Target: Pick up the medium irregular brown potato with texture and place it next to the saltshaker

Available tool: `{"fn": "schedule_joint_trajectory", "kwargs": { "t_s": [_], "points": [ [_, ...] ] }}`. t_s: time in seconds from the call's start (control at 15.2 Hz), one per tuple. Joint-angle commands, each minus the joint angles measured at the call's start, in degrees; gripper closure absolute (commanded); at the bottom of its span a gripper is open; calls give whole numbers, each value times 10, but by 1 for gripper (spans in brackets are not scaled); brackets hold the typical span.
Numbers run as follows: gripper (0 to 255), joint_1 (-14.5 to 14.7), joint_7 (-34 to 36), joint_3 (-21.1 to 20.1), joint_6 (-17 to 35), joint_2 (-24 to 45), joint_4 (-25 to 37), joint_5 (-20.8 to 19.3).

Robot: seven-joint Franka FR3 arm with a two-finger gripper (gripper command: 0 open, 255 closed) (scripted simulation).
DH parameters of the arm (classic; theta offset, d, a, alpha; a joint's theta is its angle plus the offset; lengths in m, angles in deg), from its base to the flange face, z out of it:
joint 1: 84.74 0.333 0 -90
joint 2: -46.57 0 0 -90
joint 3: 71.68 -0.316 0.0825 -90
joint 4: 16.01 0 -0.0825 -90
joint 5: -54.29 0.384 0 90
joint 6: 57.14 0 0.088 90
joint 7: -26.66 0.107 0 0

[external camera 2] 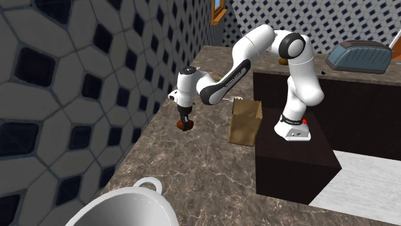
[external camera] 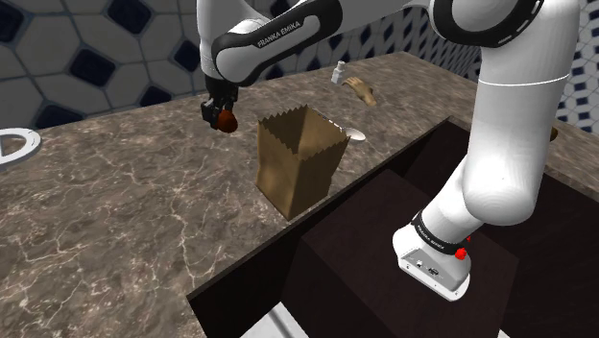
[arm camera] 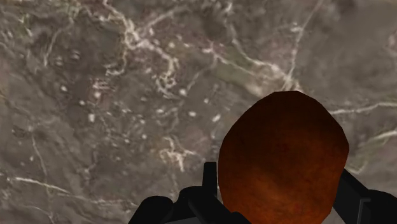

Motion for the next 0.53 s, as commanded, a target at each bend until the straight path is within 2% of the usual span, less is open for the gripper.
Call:
{"fn": "schedule_joint_trajectory", "kwargs": {
  "t_s": [0.0, 0.46],
  "points": [
    [255, 0, 0, 0, 0, 0, 0, 0],
    [255, -1, -4, -2, -18, -11, 7, 5]
  ]
}}
